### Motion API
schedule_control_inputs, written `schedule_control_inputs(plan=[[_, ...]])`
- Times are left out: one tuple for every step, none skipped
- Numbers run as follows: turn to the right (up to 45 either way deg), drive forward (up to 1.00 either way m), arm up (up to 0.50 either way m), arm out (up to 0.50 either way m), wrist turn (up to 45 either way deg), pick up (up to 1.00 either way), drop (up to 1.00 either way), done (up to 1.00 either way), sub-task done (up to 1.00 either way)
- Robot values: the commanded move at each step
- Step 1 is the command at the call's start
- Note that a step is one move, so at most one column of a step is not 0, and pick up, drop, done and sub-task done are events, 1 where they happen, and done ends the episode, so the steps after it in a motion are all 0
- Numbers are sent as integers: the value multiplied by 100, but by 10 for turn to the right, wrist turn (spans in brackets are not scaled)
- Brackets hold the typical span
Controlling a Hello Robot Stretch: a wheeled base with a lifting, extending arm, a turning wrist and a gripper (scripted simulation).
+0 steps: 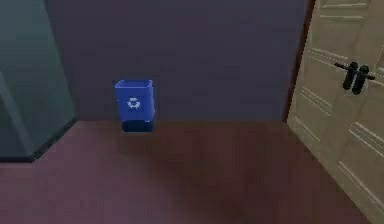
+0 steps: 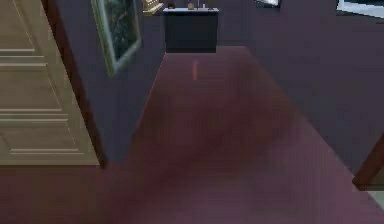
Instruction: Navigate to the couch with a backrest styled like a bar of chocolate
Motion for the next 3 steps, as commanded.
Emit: schedule_control_inputs(plan=[[450, 0, 0, 0, 0, 0, 0, 0, 0], [450, 0, 0, 0, 0, 0, 0, 0, 0], [450, 0, 0, 0, 0, 0, 0, 0, 0]])
